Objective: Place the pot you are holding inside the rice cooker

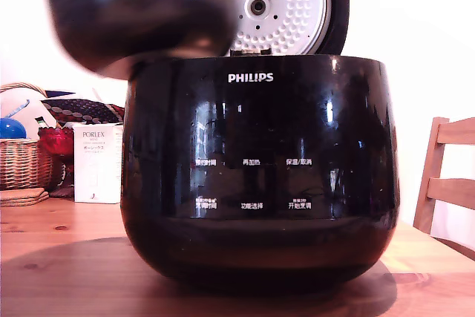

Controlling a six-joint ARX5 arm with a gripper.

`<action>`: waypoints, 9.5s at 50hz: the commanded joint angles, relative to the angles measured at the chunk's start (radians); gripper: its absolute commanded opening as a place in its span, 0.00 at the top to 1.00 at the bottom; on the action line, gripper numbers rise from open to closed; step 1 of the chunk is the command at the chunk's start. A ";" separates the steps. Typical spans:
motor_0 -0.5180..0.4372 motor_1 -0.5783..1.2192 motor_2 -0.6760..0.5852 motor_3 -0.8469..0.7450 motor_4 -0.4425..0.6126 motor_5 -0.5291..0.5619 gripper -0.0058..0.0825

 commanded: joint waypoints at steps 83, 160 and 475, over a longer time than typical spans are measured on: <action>0.040 0.223 0.097 0.153 0.110 0.125 0.96; -0.015 0.369 0.093 0.098 0.151 0.184 0.96; 0.658 0.076 0.093 0.198 0.116 -0.228 0.96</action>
